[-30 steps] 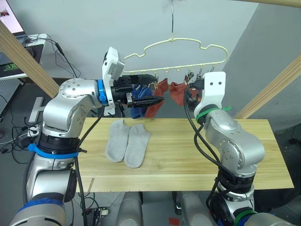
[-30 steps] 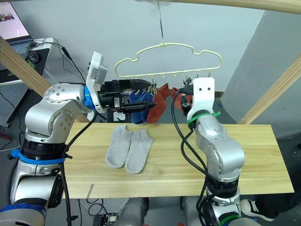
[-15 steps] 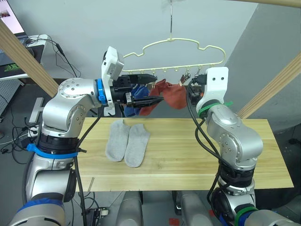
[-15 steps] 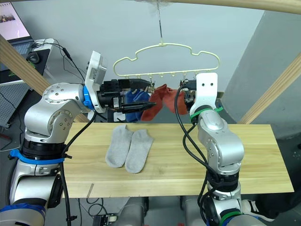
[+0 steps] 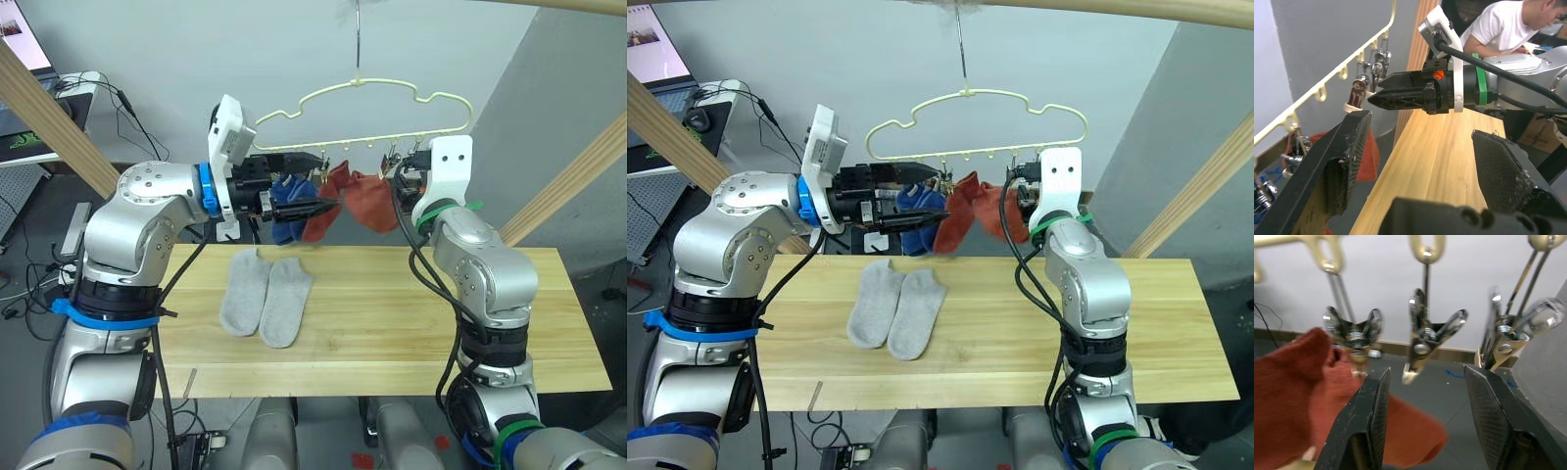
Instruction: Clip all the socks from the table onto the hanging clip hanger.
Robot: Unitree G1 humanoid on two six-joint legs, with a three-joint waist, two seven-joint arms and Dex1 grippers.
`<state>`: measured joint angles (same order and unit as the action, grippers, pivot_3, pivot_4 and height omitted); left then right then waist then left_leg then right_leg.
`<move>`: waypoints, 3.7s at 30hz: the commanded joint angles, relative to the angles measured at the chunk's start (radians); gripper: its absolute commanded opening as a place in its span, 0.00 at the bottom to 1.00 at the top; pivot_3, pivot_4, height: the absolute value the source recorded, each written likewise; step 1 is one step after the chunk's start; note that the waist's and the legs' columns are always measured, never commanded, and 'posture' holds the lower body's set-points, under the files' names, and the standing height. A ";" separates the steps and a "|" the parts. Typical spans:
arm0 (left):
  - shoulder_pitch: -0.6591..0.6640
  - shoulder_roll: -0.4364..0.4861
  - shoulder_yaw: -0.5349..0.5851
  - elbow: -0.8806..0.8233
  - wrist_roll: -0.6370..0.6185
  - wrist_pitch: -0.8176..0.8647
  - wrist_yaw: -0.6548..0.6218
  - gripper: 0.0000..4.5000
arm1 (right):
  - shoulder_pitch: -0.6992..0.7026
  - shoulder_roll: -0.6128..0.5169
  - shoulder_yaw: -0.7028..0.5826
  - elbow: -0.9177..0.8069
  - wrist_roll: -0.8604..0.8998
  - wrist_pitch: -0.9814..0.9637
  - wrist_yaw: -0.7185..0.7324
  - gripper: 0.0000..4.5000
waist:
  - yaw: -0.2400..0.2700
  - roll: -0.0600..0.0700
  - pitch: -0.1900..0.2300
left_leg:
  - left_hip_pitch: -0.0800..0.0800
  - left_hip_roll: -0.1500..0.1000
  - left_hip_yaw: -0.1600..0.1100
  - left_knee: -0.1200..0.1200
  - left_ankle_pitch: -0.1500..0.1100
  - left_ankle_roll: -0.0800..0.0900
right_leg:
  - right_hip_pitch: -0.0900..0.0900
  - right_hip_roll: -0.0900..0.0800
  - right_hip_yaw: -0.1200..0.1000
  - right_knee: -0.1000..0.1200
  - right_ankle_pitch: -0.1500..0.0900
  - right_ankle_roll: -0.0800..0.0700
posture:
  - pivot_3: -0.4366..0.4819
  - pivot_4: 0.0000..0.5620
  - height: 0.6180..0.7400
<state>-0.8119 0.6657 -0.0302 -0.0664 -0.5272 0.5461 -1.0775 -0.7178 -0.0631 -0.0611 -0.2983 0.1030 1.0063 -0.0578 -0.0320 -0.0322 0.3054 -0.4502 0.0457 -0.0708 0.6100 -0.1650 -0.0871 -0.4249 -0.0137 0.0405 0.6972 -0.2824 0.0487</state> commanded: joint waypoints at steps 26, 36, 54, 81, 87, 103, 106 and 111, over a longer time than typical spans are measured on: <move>0.011 0.009 0.033 -0.075 -0.011 0.031 0.067 0.83 | -0.174 -0.025 -0.035 0.211 0.001 -0.169 0.059 0.39 | 0.003 0.000 0.000 | 0.000 0.000 0.000 0.000 0.000 0.000 | 0.000 0.000 0.000 0.000 0.000 0.000 | 0.59 0.47 1.00; 0.015 0.009 0.035 -0.075 -0.009 0.032 0.072 0.83 | -0.196 -0.019 -0.045 0.235 0.011 -0.174 0.059 0.33 | 0.003 0.000 0.000 | 0.000 0.000 0.000 0.000 0.000 0.000 | 0.000 0.000 0.000 0.000 0.000 0.000 | 0.60 0.47 1.00; 0.016 0.007 0.032 -0.070 -0.004 0.024 0.071 0.83 | -0.166 -0.031 -0.031 0.200 0.010 -0.111 0.063 0.33 | 0.006 0.000 0.000 | 0.000 0.000 0.000 0.000 0.000 0.000 | 0.000 0.000 0.000 0.000 0.000 0.000 | 0.59 0.47 1.00; 0.018 -0.005 0.024 -0.065 0.006 0.009 0.087 0.83 | -0.239 -0.028 -0.046 0.269 0.018 -0.118 0.068 0.67 | 0.005 0.000 0.000 | 0.000 0.000 0.000 0.000 0.000 0.000 | 0.000 0.000 0.000 0.000 0.000 0.000 | 0.59 0.45 1.00; 0.016 -0.004 0.022 -0.062 0.012 0.005 0.088 0.83 | -0.260 -0.021 -0.050 0.295 0.025 -0.135 0.065 0.67 | 0.005 0.000 0.000 | 0.000 0.000 0.000 0.000 0.000 0.000 | 0.000 0.000 0.000 0.000 0.000 0.000 | 0.59 0.45 1.00; 0.020 -0.005 0.021 -0.058 0.030 -0.008 0.087 0.83 | -0.269 -0.029 -0.047 0.312 0.016 -0.155 0.047 0.22 | 0.005 0.000 0.000 | 0.000 0.000 0.000 0.000 0.000 0.000 | 0.000 0.000 0.000 0.000 0.000 0.000 | 0.59 0.45 1.00; 0.019 -0.008 0.021 -0.055 0.033 -0.010 0.087 0.83 | -0.270 -0.032 -0.047 0.314 0.016 -0.158 0.047 0.08 | 0.005 0.000 0.000 | 0.000 0.000 0.000 0.000 0.000 0.000 | 0.000 0.000 0.000 0.000 0.000 0.000 | 0.59 0.45 1.00; 0.018 -0.010 0.020 -0.054 0.037 -0.012 0.087 0.83 | -0.268 -0.036 -0.046 0.312 0.016 -0.164 0.046 0.08 | 0.005 0.000 0.000 | 0.000 0.000 0.000 0.000 0.000 0.000 | 0.000 0.000 0.000 0.000 0.000 0.000 | 0.59 0.44 1.00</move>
<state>-0.7893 0.6601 -0.0302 -0.1052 -0.4908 0.5579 -0.9927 -0.9610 -0.0923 -0.0985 0.0416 0.1194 0.8658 -0.0073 -0.0269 -0.0321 0.3055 -0.4499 0.0457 -0.0708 0.6099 -0.1648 -0.0868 -0.4251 -0.0135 0.0405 0.6975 -0.2823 0.0486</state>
